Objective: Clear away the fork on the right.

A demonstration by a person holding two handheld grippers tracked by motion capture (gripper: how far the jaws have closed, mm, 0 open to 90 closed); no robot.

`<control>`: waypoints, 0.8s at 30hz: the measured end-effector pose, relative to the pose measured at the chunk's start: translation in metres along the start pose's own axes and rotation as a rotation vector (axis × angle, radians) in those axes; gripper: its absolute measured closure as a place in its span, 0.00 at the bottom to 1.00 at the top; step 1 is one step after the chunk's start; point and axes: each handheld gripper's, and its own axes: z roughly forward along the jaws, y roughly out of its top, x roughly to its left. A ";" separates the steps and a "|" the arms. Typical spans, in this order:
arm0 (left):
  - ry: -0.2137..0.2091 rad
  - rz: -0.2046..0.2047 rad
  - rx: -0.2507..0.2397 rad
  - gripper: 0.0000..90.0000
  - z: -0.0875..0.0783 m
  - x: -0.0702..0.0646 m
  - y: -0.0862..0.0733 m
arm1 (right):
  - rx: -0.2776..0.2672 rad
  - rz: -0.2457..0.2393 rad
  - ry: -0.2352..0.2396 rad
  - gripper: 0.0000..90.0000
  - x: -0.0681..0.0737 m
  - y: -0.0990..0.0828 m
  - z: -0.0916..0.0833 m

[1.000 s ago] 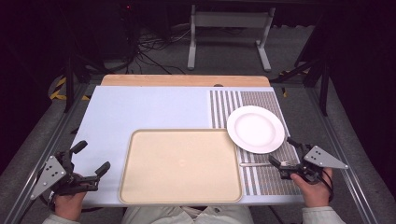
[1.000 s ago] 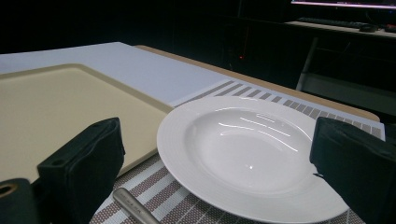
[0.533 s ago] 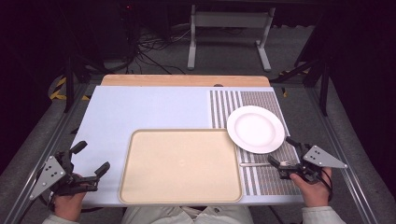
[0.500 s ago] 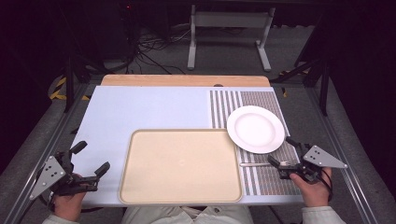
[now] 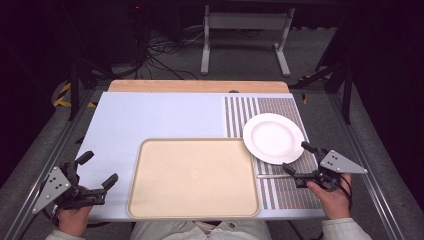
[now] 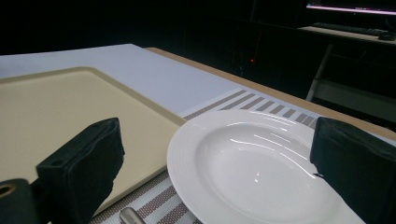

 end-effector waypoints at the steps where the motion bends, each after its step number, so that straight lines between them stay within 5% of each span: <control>1: -0.002 -0.002 -0.003 0.00 0.000 0.000 0.000 | 0.000 -0.003 0.005 0.04 0.000 0.001 0.001; 15: 0.001 -0.003 0.000 0.00 0.000 0.000 0.000 | 0.059 0.000 0.042 0.05 -0.014 0.021 0.014; 24: 0.002 -0.005 0.001 0.00 0.000 0.000 0.000 | 0.198 -0.067 0.094 0.06 -0.019 0.038 0.019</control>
